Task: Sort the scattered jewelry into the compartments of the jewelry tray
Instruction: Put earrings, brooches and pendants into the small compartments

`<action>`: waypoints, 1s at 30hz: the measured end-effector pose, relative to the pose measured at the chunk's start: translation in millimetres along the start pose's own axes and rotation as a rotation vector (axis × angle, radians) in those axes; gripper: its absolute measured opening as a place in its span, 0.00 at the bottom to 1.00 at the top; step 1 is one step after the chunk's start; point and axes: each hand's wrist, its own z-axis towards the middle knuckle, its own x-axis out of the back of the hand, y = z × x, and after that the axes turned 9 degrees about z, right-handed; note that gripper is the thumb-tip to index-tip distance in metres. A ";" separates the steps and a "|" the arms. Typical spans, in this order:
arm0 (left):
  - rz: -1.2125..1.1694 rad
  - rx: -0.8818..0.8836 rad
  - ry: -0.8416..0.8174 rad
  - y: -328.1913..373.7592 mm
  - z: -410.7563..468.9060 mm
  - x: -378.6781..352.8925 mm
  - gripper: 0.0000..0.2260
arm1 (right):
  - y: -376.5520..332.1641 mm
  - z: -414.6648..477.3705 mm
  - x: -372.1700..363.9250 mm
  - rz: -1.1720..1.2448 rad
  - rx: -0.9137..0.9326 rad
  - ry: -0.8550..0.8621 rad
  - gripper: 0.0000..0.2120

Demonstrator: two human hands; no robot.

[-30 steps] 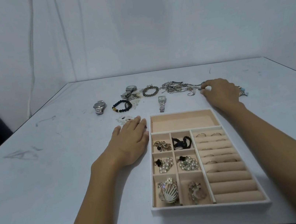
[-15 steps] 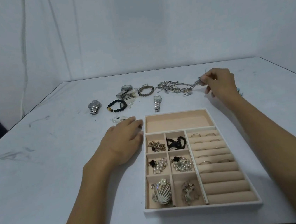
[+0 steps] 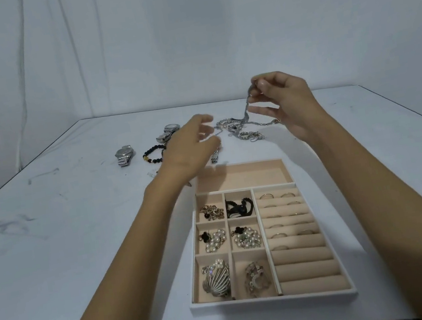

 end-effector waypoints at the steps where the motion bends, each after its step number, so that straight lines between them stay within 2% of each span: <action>1: 0.001 -0.018 -0.013 7.3 8.4 -5.3 0.20 | -1.5 -1.3 -2.9 0.047 -0.007 -0.022 0.05; 5: 0.068 -0.061 -0.060 23.3 37.9 -32.9 0.26 | -7.6 -8.0 -14.9 0.178 -0.015 -0.138 0.06; 8: 0.083 -0.064 -0.047 16.2 51.7 -50.4 0.17 | -11.6 -9.8 -20.2 0.189 0.011 -0.168 0.06; 10: -0.061 -0.059 -0.027 8.5 55.0 -54.1 0.06 | -13.6 -9.3 -20.8 0.208 0.025 -0.166 0.06; 11: -0.157 -0.062 -0.024 6.0 55.1 -53.6 0.05 | -14.0 -8.8 -20.3 0.222 0.030 -0.160 0.06; 15: -0.327 -0.087 -0.002 -2.3 52.5 -46.6 0.08 | -12.1 -7.2 -17.9 0.278 0.034 -0.100 0.06; 22: -0.389 -0.038 0.010 -7.1 48.5 -43.5 0.09 | -7.1 -5.3 -9.2 0.378 0.024 -0.025 0.06; 30: -0.259 0.002 0.016 -10.5 46.0 -46.1 0.08 | -7.7 -3.4 -4.6 0.510 0.047 0.023 0.06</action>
